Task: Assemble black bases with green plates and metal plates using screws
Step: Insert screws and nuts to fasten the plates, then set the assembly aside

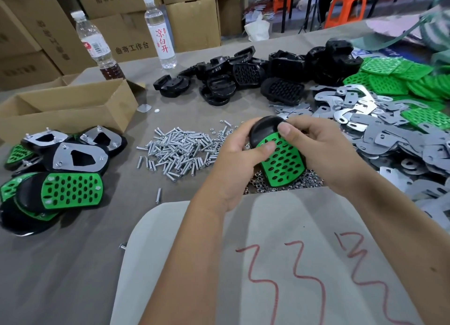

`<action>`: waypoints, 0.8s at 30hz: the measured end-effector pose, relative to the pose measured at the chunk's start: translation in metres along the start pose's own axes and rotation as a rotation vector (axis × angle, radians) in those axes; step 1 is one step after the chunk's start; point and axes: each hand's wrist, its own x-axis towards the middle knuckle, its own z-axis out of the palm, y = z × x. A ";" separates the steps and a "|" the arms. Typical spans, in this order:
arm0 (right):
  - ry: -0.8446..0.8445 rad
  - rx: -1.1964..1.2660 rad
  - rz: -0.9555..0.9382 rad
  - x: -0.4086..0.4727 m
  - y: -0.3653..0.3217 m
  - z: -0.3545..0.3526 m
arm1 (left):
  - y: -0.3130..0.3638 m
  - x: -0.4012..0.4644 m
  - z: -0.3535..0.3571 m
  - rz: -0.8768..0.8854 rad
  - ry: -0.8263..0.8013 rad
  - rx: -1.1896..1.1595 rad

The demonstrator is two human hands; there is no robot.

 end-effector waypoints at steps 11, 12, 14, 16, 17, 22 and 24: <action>0.304 -0.069 -0.040 0.003 0.000 0.010 | -0.003 0.008 0.009 -0.116 0.389 -0.091; 0.265 -0.067 -0.031 0.003 0.000 0.009 | -0.004 0.009 0.009 -0.131 0.413 -0.118; 0.217 -0.058 -0.022 0.003 0.001 0.006 | -0.004 0.011 0.007 -0.162 0.484 -0.170; 0.316 -0.068 -0.014 0.005 0.002 -0.002 | -0.004 0.013 0.002 -0.188 0.580 -0.229; 0.398 -0.137 -0.008 0.007 0.004 -0.008 | -0.003 0.013 -0.002 -0.198 0.627 -0.270; 0.387 -0.738 -0.029 0.004 0.007 -0.017 | 0.002 0.015 -0.020 -0.206 0.738 -0.368; 0.222 -0.872 -0.036 0.003 0.008 -0.009 | 0.002 0.014 -0.020 -0.193 0.734 -0.345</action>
